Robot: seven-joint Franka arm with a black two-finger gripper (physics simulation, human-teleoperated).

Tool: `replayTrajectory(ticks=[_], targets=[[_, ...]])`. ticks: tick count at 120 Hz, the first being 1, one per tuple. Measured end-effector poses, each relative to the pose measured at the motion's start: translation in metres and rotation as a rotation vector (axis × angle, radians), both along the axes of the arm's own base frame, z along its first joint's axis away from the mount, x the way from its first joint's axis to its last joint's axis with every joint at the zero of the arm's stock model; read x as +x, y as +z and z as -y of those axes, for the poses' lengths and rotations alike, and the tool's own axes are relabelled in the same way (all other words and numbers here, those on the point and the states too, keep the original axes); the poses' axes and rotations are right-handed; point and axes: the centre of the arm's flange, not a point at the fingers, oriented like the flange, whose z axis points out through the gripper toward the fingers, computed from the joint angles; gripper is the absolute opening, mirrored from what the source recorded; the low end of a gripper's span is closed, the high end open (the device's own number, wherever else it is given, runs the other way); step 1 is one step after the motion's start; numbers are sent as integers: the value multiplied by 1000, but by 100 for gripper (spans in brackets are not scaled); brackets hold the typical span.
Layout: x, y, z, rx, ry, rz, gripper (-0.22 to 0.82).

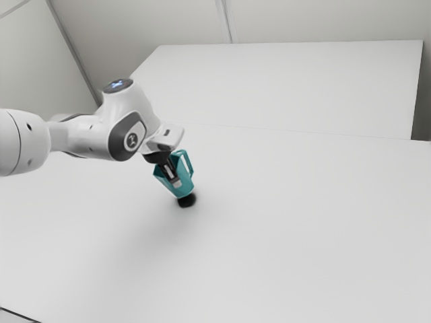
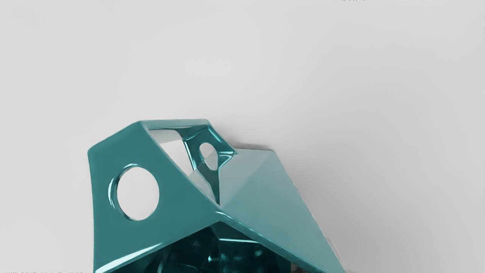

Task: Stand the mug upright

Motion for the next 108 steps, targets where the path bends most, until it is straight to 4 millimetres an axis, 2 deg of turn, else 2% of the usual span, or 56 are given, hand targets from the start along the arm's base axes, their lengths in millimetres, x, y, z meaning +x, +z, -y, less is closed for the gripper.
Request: replayTrajectory(ticks=[39,108], targets=[[-26,-12,12,22,114,-31,-18],[-32,-35,18,86,245,-68,-18]])
